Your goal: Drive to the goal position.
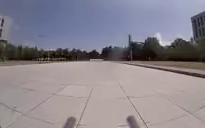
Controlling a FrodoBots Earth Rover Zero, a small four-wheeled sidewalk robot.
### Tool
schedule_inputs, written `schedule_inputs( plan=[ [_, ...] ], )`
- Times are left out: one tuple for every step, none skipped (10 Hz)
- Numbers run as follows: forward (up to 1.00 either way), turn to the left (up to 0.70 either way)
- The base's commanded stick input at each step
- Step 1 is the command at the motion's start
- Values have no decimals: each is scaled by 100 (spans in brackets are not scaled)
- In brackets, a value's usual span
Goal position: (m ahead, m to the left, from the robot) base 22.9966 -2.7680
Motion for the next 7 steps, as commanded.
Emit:
schedule_inputs(
  plan=[
    [100, 0],
    [100, 0],
    [100, 0],
    [100, 0],
    [100, 0],
    [100, 0],
    [100, 0]
  ],
)
